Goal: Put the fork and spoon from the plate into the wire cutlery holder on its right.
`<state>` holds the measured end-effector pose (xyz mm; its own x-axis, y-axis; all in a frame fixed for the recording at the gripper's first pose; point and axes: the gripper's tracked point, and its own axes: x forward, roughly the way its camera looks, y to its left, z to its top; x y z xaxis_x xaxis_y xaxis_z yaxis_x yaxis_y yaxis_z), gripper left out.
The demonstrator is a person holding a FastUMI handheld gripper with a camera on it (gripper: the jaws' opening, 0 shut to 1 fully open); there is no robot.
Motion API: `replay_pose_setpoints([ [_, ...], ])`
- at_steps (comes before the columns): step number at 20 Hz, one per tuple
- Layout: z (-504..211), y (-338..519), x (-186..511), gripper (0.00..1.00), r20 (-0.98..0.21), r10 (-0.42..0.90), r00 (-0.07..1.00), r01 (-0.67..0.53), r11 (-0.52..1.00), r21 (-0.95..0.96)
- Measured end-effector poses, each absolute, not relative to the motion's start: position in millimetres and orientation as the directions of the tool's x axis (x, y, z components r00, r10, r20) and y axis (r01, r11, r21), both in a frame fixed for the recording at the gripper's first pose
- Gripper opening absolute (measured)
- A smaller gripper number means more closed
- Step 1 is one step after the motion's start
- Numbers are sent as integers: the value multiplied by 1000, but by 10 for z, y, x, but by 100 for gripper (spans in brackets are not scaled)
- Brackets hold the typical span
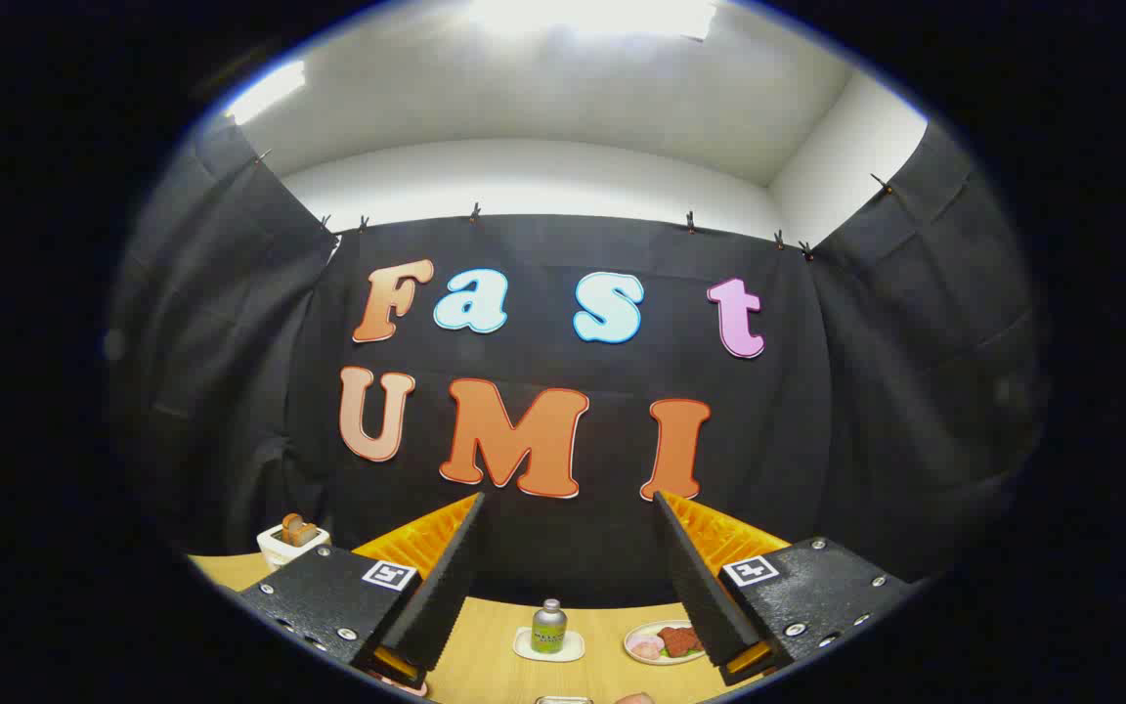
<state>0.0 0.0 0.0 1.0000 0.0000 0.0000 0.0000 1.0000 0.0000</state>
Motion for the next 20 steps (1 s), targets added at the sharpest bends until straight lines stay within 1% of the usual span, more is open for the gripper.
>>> replay_pose_setpoints([
  [4,75,64,23,98,23,7,1000,-7,1000,-11],
  [20,40,122,1,98,8,12,1000,-11,999,-34],
])
